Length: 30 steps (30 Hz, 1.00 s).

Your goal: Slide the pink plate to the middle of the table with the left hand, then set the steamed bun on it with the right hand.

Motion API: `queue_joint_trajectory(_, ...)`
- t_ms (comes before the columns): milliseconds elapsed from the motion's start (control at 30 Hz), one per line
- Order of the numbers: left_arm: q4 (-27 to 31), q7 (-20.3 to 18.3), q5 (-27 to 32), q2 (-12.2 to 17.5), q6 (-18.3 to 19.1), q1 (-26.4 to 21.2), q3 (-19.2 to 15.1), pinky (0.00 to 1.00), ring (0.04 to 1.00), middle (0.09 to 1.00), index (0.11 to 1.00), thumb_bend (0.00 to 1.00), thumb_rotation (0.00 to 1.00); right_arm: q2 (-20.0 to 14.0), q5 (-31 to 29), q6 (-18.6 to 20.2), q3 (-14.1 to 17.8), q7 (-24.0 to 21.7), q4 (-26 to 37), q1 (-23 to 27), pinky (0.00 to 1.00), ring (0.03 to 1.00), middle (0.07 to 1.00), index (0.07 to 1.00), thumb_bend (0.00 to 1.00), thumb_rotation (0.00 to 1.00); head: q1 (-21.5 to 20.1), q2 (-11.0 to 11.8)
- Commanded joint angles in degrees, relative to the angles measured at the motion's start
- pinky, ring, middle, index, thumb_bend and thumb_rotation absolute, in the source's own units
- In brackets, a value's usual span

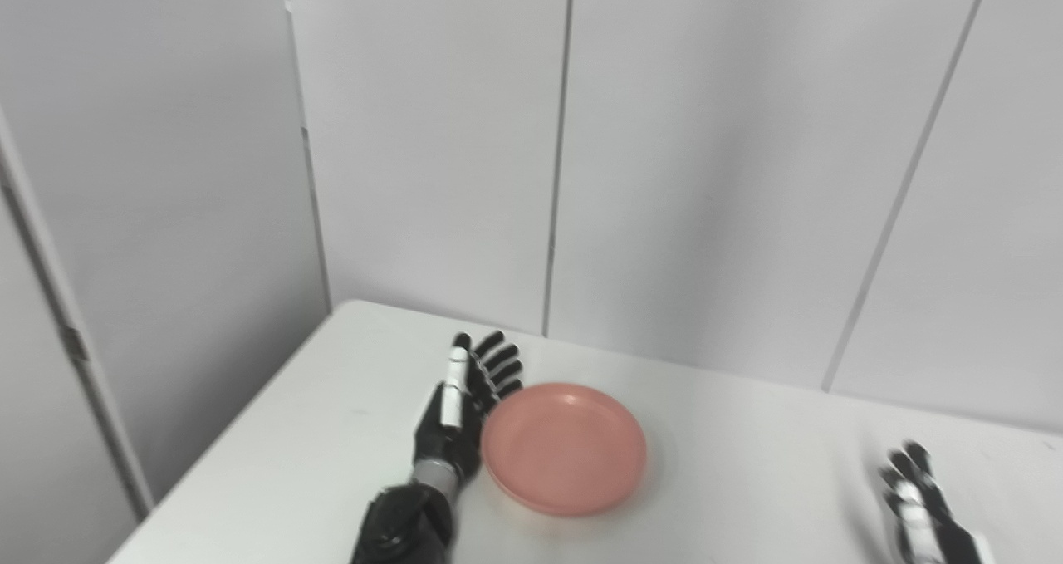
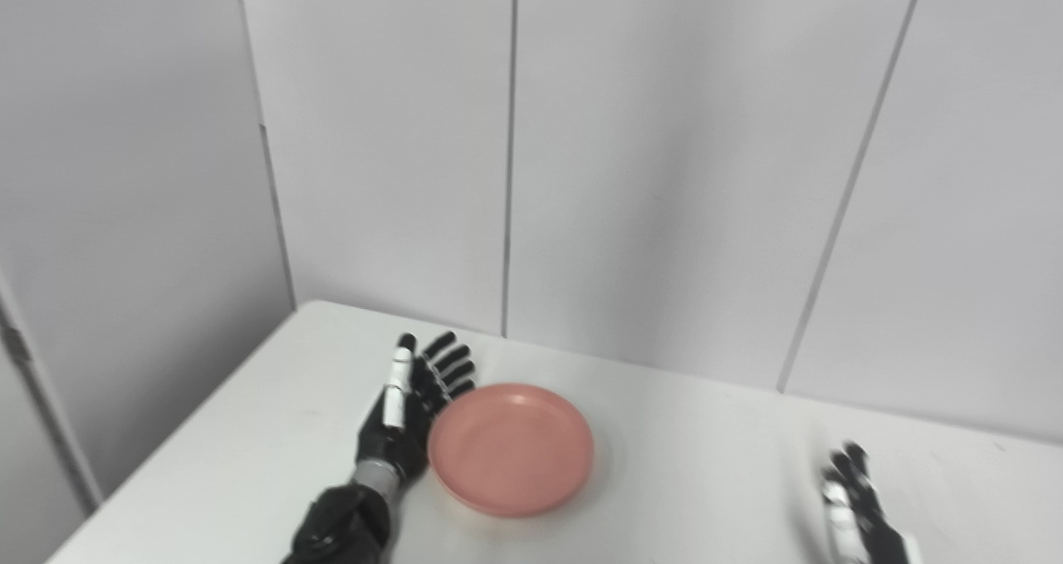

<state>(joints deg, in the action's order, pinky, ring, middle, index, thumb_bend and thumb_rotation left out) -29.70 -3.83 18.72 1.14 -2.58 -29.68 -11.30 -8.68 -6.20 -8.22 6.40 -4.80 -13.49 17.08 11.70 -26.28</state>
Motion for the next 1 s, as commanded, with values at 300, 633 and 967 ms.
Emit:
queue_joint_trajectory(300, 8.3, 0.0, -4.3, -2.9, 2.7, 4.2, 5.5, 0.87, 0.885, 0.866, 0.857, 0.58, 0.99, 1.2, 1.5, 0.0, -0.9, 1.4, 1.2, -0.2, 1.0, 0.925, 0.936, 0.953, 0.6, 0.8, -9.1, -4.1)
queue_joint_trajectory(633, 8.5, -1.9, -6.6, -3.4, -1.1, 6.3, 8.3, 0.92, 0.916, 0.904, 0.893, 0.59, 0.95, 3.0, 5.5, 2.8, -2.9, 3.8, 4.5, 0.1, 1.0, 0.917, 0.923, 0.942, 0.65, 0.8, -17.9, -7.7)
queue_joint_trajectory(967, 7.7, -3.8, -8.6, -2.9, -1.1, 6.8, 10.7, 0.93, 0.933, 0.926, 0.912, 0.56, 0.97, 4.4, 8.3, 4.9, -5.2, 4.8, 6.2, -0.1, 0.95, 0.935, 0.935, 0.94, 0.64, 0.8, -24.2, -7.9)
